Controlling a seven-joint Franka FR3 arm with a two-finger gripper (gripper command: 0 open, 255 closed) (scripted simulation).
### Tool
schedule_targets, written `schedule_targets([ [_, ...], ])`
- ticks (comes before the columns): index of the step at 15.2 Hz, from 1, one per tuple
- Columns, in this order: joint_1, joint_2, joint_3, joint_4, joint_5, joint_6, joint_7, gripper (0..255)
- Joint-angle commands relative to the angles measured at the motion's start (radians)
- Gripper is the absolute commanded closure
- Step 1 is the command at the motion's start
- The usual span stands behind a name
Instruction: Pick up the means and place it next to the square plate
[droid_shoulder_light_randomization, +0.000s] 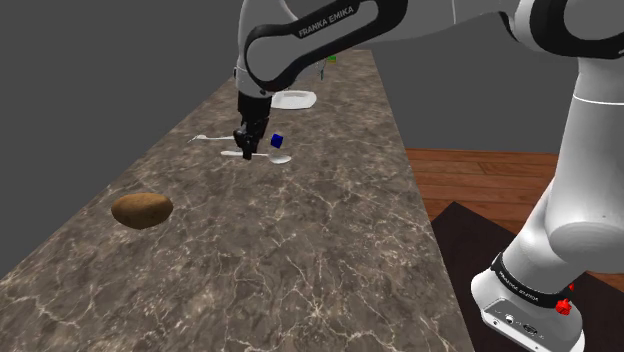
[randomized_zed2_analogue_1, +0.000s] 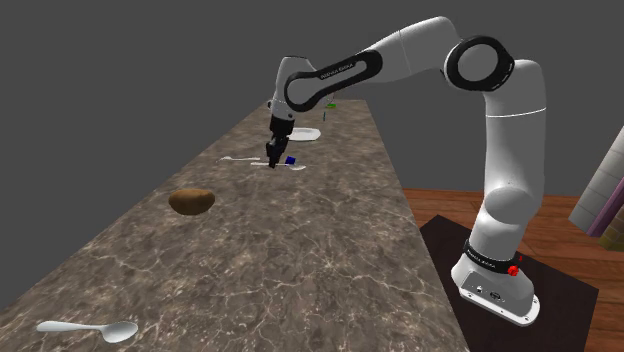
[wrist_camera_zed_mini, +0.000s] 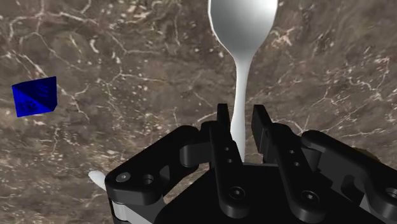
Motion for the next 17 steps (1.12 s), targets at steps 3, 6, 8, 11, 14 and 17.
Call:
schedule_targets([
  [3,-0.055,0.035,-0.024,0.053,0.015,-0.03,-0.088,255],
  [6,-0.092,0.072,-0.04,0.11,0.022,-0.06,-0.146,255],
  [8,-0.116,0.101,-0.051,0.156,0.024,-0.083,-0.182,255],
  [11,-0.15,0.153,-0.066,0.237,0.026,-0.122,-0.234,255],
  [14,-0.18,0.215,-0.081,0.337,0.026,-0.168,-0.281,255],
  [17,-0.208,0.29,-0.094,0.46,0.023,-0.225,-0.324,255],
])
